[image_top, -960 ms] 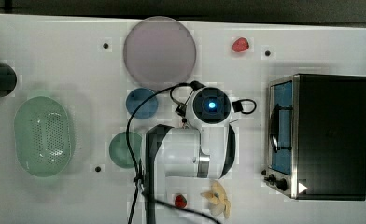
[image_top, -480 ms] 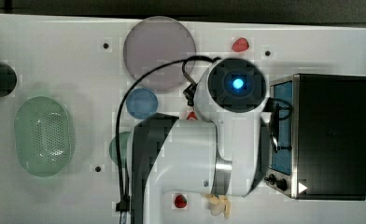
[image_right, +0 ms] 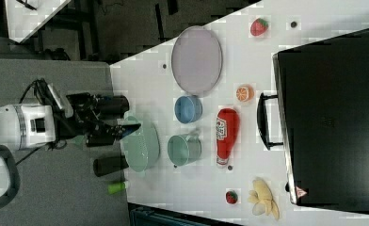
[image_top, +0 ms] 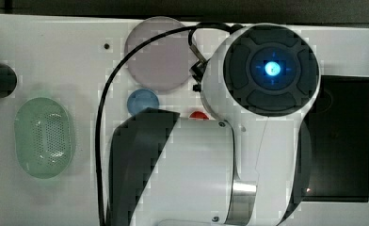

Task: Pick ketchup from plate and place it on table.

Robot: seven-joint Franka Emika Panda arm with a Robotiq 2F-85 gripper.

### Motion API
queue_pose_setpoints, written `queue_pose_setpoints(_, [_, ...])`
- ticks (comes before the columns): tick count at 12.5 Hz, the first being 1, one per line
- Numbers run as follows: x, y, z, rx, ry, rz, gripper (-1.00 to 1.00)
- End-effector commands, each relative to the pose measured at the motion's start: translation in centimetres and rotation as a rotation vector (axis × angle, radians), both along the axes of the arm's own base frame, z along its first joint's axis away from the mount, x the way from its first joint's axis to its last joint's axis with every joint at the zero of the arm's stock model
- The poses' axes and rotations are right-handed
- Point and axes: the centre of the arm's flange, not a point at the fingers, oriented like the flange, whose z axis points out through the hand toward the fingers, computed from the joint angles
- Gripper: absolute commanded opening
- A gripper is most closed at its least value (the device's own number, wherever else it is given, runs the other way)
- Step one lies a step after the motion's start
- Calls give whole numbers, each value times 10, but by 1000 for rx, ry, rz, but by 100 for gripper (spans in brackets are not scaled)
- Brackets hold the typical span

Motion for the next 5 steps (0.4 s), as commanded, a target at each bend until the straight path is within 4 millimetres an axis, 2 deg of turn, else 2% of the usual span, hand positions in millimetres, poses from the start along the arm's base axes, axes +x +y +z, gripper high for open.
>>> queue_pose_setpoints(1, [-10, 17, -7, 16, 119, -13, 100])
queue_pose_setpoints(5, [-10, 18, -10, 16, 125, -11, 100])
